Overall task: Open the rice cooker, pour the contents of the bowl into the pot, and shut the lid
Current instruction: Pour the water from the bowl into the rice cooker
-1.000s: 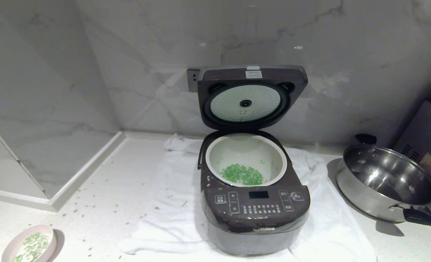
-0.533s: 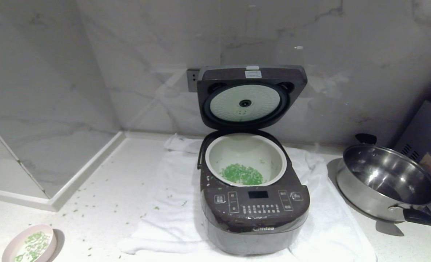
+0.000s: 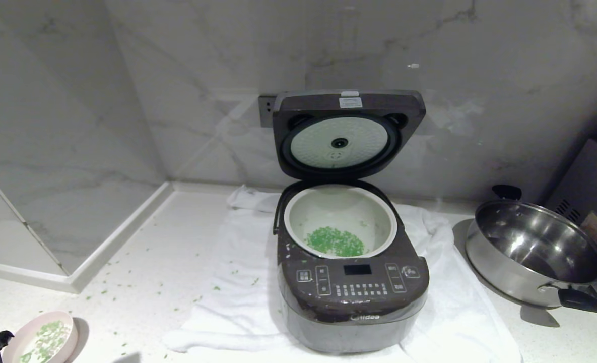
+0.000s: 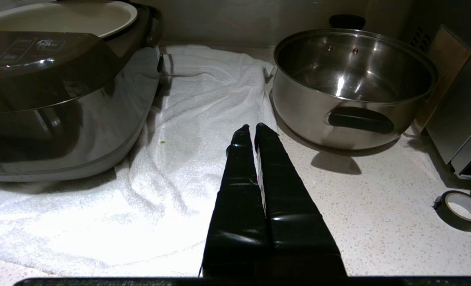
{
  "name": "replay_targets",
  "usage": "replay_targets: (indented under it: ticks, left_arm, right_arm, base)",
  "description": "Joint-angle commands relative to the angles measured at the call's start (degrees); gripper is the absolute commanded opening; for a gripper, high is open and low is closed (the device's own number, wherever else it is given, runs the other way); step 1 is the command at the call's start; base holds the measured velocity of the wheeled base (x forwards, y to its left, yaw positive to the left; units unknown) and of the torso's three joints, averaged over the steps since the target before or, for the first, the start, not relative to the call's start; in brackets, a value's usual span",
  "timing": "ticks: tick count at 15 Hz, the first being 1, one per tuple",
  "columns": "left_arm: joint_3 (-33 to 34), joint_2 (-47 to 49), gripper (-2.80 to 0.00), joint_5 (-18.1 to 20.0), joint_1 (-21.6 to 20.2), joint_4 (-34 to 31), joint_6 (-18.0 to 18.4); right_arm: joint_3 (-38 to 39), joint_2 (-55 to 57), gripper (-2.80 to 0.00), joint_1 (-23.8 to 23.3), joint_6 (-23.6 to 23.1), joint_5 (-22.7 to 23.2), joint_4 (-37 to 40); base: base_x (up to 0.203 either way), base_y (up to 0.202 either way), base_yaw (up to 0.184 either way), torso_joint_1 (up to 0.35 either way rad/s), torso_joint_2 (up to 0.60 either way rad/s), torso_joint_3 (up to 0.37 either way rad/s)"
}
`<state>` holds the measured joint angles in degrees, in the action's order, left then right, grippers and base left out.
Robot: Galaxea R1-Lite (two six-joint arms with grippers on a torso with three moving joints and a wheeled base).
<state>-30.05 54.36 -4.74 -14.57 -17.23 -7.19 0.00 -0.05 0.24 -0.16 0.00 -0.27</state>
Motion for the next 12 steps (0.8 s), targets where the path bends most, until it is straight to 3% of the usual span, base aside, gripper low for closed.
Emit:
replay_targets:
  ticks: [1,7,12]
  left_arm:
    - [-2.0,11.6,-2.80,-0.1,-4.8,-0.3,0.1]
    - [-8.8,29.4,-2.80,-0.2,-12.9,-0.3,0.6]
    - [-11.2,35.8,-2.80,-0.2,-19.1,0.8,5.7]
  right_arm:
    - [0.1,0.0,-2.80,0.0,0.0,0.0,-0.1]
    - [0.1,0.0,-2.80,0.0,0.0,0.0,-0.1]
    - [0.1,0.0,-2.80,0.0,0.0,0.0,-0.1]
  base:
    - [0.000,0.000,0.000,0.000,0.00,0.000]
    - [0.000,0.000,0.000,0.000,0.00,0.000]
    - [0.000,0.000,0.000,0.000,0.00,0.000]
